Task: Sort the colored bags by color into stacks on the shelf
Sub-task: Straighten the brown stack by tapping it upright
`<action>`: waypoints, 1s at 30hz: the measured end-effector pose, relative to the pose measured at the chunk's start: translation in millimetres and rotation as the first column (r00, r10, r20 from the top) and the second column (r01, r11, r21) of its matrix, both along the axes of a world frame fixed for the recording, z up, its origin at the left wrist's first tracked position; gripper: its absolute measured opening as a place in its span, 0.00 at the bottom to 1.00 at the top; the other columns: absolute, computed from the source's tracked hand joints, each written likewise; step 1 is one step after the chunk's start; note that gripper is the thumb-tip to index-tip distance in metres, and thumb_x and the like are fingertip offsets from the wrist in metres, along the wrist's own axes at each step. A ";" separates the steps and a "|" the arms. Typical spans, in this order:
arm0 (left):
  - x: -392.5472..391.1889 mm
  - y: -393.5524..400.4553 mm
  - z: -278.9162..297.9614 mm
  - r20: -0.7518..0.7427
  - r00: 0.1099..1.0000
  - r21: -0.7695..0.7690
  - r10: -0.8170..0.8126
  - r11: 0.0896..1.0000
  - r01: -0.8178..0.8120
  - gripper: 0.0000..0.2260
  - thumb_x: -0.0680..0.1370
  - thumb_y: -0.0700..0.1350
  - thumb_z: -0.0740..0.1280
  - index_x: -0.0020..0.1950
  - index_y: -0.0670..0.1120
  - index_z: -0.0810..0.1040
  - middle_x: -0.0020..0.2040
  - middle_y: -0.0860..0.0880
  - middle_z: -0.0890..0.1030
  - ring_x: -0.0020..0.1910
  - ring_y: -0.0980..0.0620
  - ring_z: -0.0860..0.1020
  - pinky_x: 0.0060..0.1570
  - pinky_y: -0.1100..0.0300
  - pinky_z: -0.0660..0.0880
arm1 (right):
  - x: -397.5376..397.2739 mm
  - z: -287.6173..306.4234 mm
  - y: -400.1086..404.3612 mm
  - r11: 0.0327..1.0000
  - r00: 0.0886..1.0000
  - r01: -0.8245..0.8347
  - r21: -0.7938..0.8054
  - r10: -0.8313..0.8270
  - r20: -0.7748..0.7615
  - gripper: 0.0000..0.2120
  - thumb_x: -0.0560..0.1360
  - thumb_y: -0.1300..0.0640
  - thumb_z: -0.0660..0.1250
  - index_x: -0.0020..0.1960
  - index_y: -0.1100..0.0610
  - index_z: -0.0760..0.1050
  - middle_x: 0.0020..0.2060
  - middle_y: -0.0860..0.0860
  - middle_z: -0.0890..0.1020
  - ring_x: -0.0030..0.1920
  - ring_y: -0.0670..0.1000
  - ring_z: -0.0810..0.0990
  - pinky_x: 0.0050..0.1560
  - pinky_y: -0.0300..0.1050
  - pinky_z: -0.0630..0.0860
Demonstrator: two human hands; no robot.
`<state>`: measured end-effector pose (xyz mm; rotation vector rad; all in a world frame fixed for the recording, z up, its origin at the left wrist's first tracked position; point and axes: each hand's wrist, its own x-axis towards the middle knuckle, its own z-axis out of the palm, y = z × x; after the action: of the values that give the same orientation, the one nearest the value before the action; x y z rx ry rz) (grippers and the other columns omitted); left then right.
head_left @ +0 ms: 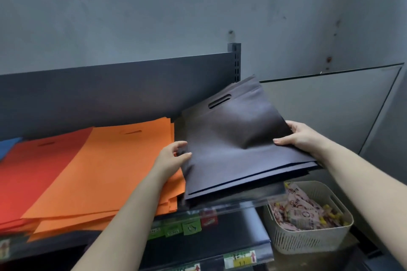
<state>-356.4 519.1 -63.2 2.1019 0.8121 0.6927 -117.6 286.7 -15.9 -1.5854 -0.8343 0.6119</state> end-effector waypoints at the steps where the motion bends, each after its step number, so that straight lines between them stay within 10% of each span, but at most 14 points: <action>1: 0.8 -0.9 -0.3 -0.009 1.000 0.005 -0.001 1.000 0.001 0.18 0.76 0.40 0.69 0.66 0.43 0.74 0.63 0.46 0.76 0.63 0.49 0.72 0.58 0.62 0.66 | 6.5 2.3 -5.7 1.000 1.000 0.005 0.012 -0.005 -0.009 0.19 0.70 0.76 0.66 0.57 0.61 0.76 0.47 0.54 0.83 0.42 0.49 0.81 0.42 0.33 0.78; 8: 8.9 -10.8 13.3 0.157 0.981 -0.204 0.111 0.976 -0.078 0.25 0.75 0.47 0.70 0.69 0.41 0.68 0.59 0.51 0.72 0.59 0.53 0.72 0.58 0.60 0.69 | 18.5 -8.8 -24.5 0.992 0.997 0.018 0.126 -0.009 -0.074 0.18 0.72 0.75 0.64 0.57 0.58 0.75 0.43 0.48 0.86 0.42 0.44 0.84 0.42 0.34 0.79; 12: 9.9 -17.0 29.5 0.390 0.921 -0.604 0.013 0.758 0.246 0.16 0.74 0.44 0.70 0.60 0.41 0.78 0.53 0.46 0.84 0.50 0.48 0.83 0.49 0.57 0.79 | 10.4 -7.4 -18.8 0.972 0.996 0.016 0.236 0.004 -0.084 0.17 0.72 0.74 0.63 0.56 0.57 0.76 0.46 0.48 0.86 0.44 0.45 0.84 0.43 0.35 0.79; 23: 24.3 17.2 127.6 0.579 0.811 -0.261 0.084 0.961 0.087 0.18 0.67 0.37 0.77 0.51 0.51 0.77 0.46 0.55 0.84 0.46 0.55 0.82 0.45 0.59 0.78 | 16.9 70.5 36.5 0.926 1.000 -0.021 0.378 0.015 0.019 0.27 0.72 0.76 0.64 0.59 0.47 0.72 0.48 0.43 0.84 0.50 0.44 0.83 0.44 0.36 0.79; 30: 23.1 -9.9 80.9 0.568 0.815 -0.300 0.113 0.951 0.077 0.14 0.67 0.38 0.77 0.49 0.48 0.80 0.44 0.53 0.85 0.43 0.53 0.84 0.39 0.61 0.78 | -10.7 21.0 48.8 0.910 0.985 0.149 0.387 -0.102 -0.141 0.22 0.69 0.74 0.69 0.53 0.50 0.76 0.45 0.49 0.85 0.44 0.49 0.84 0.37 0.39 0.80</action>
<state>-333.3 509.2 17.8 1.4693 0.5451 1.0726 -128.3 335.5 5.1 -1.2092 -0.7085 0.4072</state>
